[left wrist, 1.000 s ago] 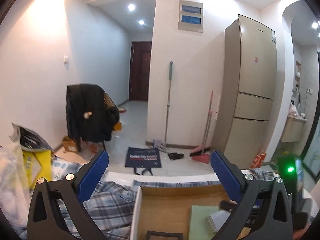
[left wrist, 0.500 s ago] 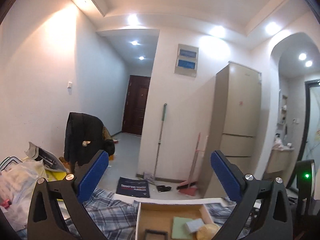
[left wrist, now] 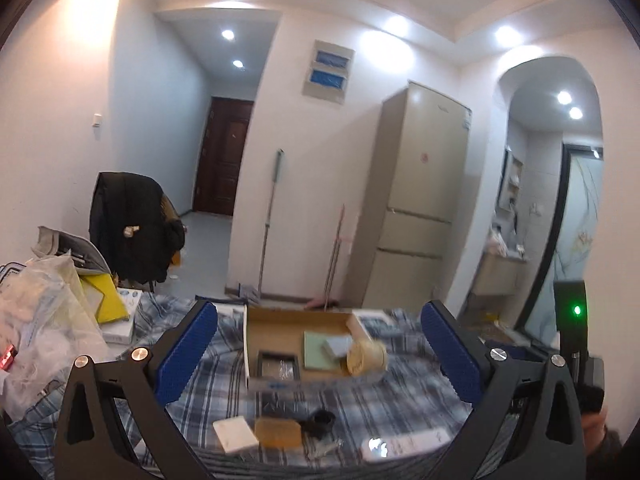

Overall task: Organize rigid objects
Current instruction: 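Withdraw both grippers from the cardboard box and raise them, then lower the right gripper onto the white AUX remote and close it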

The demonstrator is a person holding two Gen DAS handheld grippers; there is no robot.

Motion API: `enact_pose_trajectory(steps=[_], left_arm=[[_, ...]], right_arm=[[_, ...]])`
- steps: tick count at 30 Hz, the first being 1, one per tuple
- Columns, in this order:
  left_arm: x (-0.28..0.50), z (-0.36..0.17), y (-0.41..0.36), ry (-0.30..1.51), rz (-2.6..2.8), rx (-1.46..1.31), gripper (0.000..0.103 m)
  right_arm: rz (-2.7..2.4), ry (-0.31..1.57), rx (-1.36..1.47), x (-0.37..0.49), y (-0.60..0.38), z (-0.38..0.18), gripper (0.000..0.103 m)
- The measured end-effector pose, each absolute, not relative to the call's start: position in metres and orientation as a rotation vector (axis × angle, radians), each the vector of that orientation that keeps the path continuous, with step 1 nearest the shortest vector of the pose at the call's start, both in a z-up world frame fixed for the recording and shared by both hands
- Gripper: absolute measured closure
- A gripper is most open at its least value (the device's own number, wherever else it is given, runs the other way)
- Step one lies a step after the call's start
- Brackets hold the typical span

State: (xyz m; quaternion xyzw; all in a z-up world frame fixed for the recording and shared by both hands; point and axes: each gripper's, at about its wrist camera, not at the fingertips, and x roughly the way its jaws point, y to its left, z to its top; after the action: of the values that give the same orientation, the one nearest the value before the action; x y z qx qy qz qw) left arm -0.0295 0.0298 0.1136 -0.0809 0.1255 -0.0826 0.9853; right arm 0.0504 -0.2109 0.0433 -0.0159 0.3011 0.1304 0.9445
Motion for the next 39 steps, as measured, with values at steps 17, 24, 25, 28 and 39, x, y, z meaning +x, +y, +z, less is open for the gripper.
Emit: enact_pose_trajectory(steps=[17,24,25,28,39], left_arm=[[-0.016,0.060,0.010,0.322,-0.109,-0.069,0.000],[0.007,0.018,0.015,0.406,-0.073,-0.128,0.000],[0.011,0.011,0.016,0.424,-0.069,-0.129,0.000],[0.016,-0.002,0.017,0.438,-0.045,-0.099,0.000],[0.022,-0.012,0.018,0.479,-0.041,-0.113,0.000]], right_arm=[[0.266,0.812,-0.115,0.050,-0.224,-0.041,0.016],[0.265,0.903,-0.141,0.054,-0.231,-0.064,0.016],[0.273,0.914,-0.160,0.055,-0.228,-0.066,0.016],[0.328,0.957,-0.209,0.059,-0.216,-0.072,0.016],[0.387,1.046,-0.291,0.078,-0.196,-0.091,0.016]])
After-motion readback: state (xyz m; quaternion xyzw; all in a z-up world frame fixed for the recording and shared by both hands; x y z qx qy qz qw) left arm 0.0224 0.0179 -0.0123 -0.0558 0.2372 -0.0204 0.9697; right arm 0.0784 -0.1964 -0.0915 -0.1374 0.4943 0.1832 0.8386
